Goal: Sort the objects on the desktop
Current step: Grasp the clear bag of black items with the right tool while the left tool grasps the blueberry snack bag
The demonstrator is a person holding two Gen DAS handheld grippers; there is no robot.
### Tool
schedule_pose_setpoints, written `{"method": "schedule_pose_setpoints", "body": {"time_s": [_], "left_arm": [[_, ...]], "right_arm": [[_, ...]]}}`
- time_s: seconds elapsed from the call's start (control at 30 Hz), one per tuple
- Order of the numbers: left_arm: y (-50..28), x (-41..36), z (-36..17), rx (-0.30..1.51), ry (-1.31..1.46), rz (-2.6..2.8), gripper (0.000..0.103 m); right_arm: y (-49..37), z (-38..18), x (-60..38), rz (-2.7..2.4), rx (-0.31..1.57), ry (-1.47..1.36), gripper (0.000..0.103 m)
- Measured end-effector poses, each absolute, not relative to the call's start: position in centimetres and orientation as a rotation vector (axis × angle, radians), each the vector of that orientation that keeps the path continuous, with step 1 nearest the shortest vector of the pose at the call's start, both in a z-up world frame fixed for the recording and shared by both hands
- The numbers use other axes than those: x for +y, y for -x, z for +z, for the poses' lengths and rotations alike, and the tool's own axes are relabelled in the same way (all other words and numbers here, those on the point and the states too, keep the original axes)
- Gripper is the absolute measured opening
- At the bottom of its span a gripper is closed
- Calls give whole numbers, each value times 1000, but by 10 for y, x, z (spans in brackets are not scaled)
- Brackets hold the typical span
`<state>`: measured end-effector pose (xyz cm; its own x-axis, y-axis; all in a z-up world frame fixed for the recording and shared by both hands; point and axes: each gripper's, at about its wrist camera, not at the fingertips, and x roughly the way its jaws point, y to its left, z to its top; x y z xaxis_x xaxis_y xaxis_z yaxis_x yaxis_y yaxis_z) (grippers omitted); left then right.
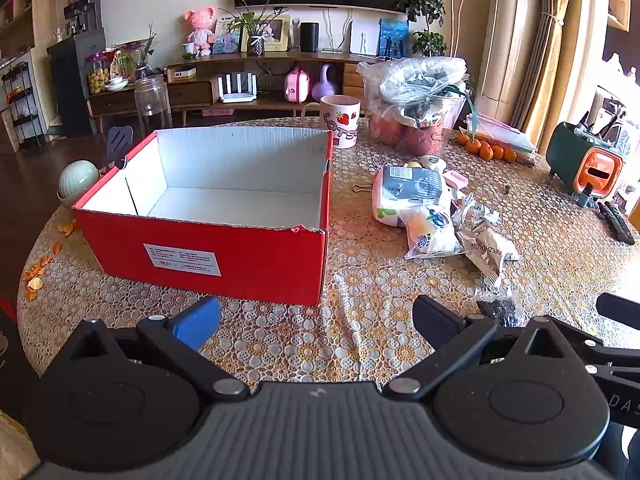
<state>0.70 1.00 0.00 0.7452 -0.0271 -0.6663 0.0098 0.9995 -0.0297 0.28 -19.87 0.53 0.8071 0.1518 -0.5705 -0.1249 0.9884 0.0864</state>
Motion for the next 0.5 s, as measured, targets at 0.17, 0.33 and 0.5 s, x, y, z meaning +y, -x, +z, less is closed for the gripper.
{"method": "schedule_pose_setpoints", "body": {"time_s": [0.17,0.33,0.5], "left_arm": [[-21,6,2,721,18,-34,103],[-40,-3,4,689,-9,-56,103],[-64,-19,1,667,-37,-96,103]], "right_arm": [[-14,0,-205,151,626,-26,89],[-29,-10,-211,175,646,21,88],[-45,-23,-217,183,667,33,86]]}}
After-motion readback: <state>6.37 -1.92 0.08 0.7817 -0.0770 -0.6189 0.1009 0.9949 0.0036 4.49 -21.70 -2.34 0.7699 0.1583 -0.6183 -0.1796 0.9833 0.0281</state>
